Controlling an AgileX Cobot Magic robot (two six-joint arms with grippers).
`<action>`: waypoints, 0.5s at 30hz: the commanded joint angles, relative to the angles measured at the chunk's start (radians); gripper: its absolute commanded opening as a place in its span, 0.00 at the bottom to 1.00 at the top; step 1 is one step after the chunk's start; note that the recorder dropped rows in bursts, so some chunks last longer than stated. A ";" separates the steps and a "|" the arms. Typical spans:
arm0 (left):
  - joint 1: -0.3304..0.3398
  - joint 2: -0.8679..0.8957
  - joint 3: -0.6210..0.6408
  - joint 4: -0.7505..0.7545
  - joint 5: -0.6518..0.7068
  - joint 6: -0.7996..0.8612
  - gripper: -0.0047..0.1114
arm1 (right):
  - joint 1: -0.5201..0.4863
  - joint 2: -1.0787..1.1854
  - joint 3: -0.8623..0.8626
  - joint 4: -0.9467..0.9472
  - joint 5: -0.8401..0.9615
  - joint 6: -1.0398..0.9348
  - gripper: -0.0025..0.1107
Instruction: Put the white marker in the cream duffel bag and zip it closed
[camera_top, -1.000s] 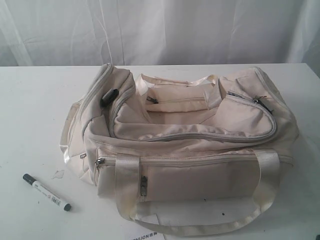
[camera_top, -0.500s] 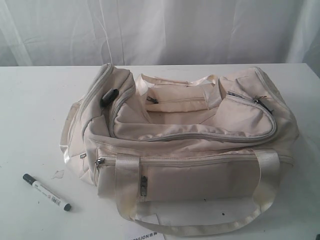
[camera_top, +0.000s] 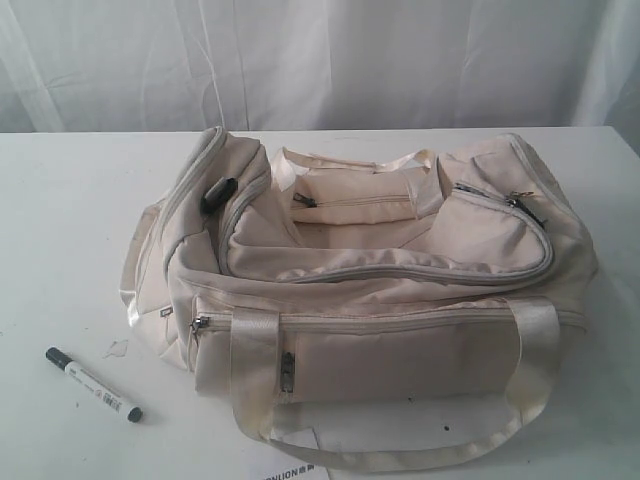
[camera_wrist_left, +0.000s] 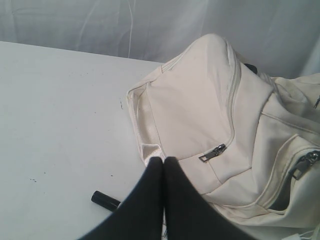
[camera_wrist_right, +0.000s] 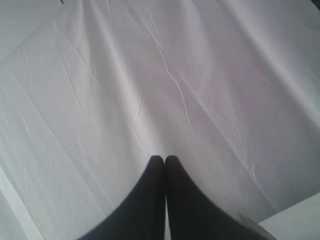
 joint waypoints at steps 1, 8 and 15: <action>0.001 -0.004 0.004 -0.008 0.000 -0.003 0.04 | 0.001 -0.005 0.001 0.004 -0.050 0.006 0.02; 0.001 -0.004 0.004 -0.008 0.000 -0.003 0.04 | 0.001 -0.005 0.001 0.006 -0.050 0.057 0.02; 0.001 -0.004 0.004 -0.008 0.000 -0.001 0.04 | 0.001 0.026 -0.114 0.091 0.035 0.243 0.02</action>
